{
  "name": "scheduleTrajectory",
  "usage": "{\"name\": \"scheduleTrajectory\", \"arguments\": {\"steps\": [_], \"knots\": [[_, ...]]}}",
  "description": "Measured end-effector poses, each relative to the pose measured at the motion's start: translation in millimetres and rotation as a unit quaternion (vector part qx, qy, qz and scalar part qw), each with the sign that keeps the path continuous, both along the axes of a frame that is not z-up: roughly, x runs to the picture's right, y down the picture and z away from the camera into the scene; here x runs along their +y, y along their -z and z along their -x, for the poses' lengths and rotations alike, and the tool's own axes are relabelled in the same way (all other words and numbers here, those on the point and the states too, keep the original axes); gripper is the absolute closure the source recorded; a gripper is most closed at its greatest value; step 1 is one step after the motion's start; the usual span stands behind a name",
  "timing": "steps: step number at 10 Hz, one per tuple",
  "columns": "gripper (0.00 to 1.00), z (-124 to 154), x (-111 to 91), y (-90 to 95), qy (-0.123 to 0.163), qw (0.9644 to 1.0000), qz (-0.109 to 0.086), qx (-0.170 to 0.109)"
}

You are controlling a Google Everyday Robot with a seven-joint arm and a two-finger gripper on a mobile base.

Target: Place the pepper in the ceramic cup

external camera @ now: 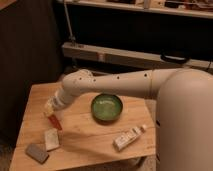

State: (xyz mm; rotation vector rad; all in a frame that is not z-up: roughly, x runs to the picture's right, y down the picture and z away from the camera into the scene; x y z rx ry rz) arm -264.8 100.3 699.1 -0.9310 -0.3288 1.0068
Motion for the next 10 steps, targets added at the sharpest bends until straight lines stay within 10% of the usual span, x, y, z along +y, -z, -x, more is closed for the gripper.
{"name": "scheduleTrajectory", "arguments": {"steps": [10], "knots": [[1.0,-29,-76,-72.7,-0.061,0.998,-0.008,-0.018]]}}
